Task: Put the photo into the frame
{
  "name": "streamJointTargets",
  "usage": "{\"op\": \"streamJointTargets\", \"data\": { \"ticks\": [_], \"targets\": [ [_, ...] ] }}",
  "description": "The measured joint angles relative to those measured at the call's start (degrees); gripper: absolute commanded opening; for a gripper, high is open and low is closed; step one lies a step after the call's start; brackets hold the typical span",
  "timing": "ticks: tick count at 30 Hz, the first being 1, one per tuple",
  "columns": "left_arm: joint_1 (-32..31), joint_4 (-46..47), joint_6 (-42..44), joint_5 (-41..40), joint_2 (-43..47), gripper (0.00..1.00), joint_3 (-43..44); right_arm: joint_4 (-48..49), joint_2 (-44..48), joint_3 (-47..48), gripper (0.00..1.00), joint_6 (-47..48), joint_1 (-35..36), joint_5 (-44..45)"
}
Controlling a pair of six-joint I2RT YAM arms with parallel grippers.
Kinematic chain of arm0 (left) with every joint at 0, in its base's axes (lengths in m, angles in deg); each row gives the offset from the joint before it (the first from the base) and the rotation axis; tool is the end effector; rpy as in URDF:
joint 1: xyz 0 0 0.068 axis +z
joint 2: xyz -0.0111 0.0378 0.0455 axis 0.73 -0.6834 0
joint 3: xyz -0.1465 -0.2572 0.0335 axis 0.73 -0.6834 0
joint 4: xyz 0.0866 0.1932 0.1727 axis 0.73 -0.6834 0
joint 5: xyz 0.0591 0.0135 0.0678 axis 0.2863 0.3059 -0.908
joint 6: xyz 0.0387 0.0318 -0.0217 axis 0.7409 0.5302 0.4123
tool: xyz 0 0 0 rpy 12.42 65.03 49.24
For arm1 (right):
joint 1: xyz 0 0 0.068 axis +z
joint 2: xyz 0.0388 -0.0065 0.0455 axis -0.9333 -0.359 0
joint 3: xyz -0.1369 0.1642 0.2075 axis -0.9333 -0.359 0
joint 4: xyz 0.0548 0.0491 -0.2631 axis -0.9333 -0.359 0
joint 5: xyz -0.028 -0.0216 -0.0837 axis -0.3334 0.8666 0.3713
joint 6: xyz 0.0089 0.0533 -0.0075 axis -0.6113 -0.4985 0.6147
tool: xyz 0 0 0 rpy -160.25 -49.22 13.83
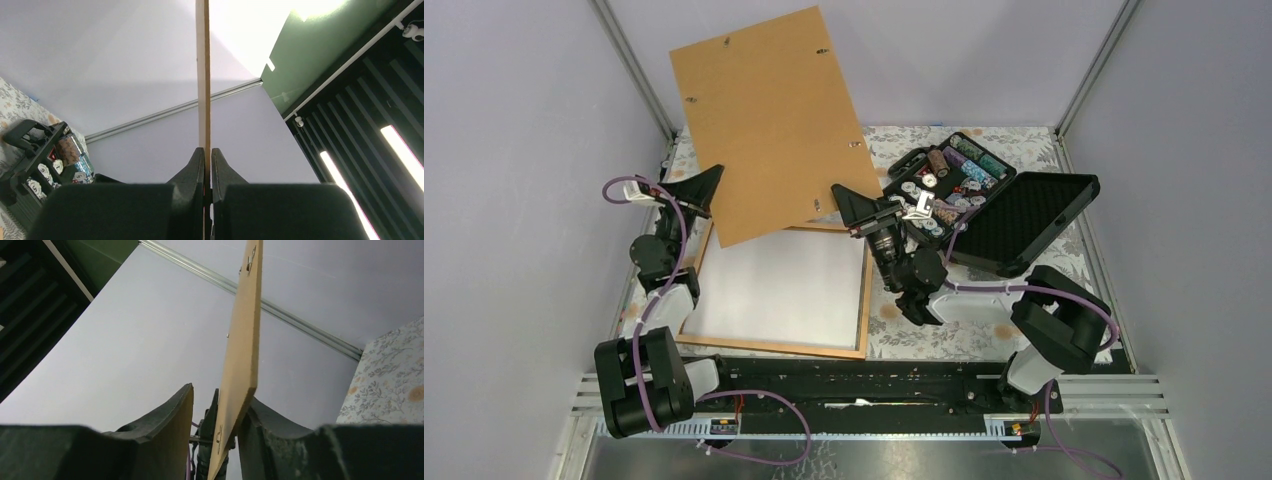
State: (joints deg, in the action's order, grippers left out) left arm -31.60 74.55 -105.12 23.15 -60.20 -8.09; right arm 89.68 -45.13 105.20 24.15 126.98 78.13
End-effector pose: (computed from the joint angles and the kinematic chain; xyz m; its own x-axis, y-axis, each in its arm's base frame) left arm 0.2273 0.0413 0.3117 -0.3495 -0.9346 -0.0665 0.4249 -0.0948 -0.9003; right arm 0.1863 0.2641 0.3145 -0.2386 0.9464 -0.2175 -0.5759 0.0424 0.8164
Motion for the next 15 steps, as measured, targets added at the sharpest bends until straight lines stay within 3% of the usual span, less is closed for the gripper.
{"op": "streamJointTargets", "data": {
  "ticks": [3, 5, 8, 12, 15],
  "targets": [
    [0.04, -0.02, -0.74, -0.61, 0.15, 0.00, -0.81, -0.20, -0.46, 1.14, 0.28, 0.24, 0.00, 0.44],
    [0.04, -0.31, -0.85, -0.98, 0.63, 0.03, -1.29, -0.20, -0.92, 1.46, 0.16, 0.31, 0.00, 1.03],
    [0.13, -2.56, -0.17, -0.96, 2.21, 0.30, -1.49, -0.46, -1.57, 1.60, 0.01, 0.85, 0.00, 1.75],
    [0.46, -9.77, 4.85, 1.86, 5.42, 0.58, -1.20, -0.57, -1.55, 1.49, 0.00, 2.14, -1.55, -1.14],
    [0.37, -22.32, 12.90, 5.75, 9.22, 0.79, 1.51, -1.14, -0.92, -0.57, 0.00, 0.94, -5.27, -6.51]
  ]
}}
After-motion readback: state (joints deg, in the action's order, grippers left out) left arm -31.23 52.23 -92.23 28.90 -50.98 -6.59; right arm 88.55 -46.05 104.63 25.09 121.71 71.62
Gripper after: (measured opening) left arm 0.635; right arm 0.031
